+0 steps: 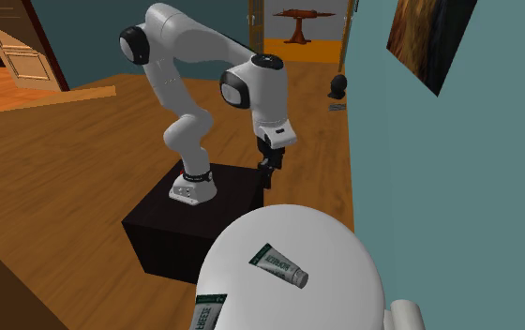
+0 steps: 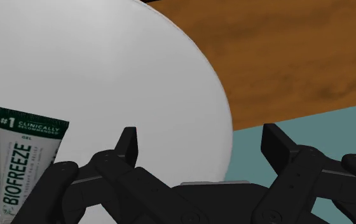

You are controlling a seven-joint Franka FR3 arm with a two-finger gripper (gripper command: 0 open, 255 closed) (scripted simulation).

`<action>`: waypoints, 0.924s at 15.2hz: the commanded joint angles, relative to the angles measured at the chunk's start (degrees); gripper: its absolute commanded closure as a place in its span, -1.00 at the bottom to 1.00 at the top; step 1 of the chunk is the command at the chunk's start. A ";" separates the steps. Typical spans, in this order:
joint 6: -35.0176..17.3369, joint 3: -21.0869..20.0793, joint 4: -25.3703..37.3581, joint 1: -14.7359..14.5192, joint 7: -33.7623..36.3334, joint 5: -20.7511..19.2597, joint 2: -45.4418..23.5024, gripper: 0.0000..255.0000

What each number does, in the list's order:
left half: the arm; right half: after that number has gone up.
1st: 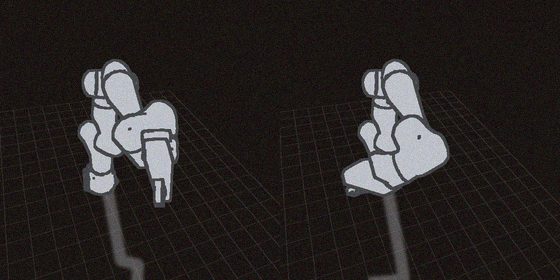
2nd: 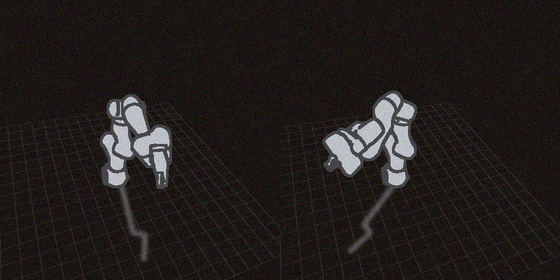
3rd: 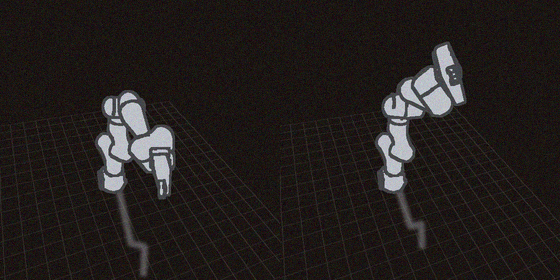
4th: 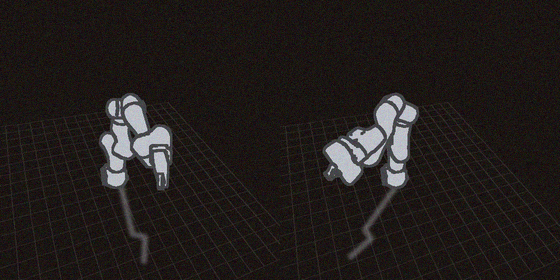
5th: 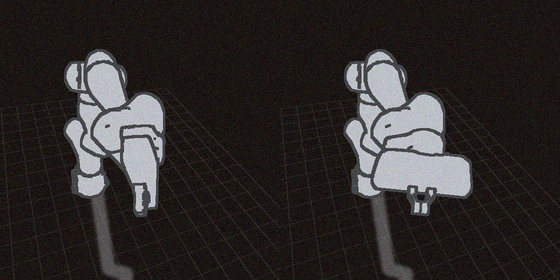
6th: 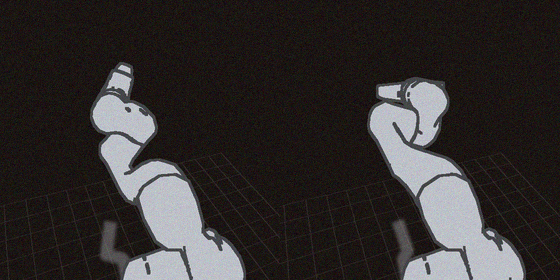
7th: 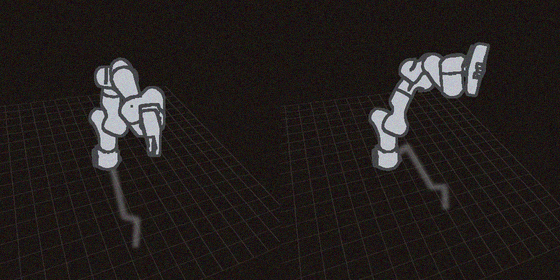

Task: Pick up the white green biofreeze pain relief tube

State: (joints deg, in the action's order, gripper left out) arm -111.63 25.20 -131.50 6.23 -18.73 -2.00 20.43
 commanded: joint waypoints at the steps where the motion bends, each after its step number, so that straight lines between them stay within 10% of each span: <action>1: -2.50 2.05 2.05 0.01 -1.91 1.42 -4.18 -1.00; 14: -8.99 10.65 19.85 5.57 -18.46 20.04 -31.34 -1.00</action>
State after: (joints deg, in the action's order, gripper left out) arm -120.74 35.54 -113.56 10.84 -35.72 16.16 -8.66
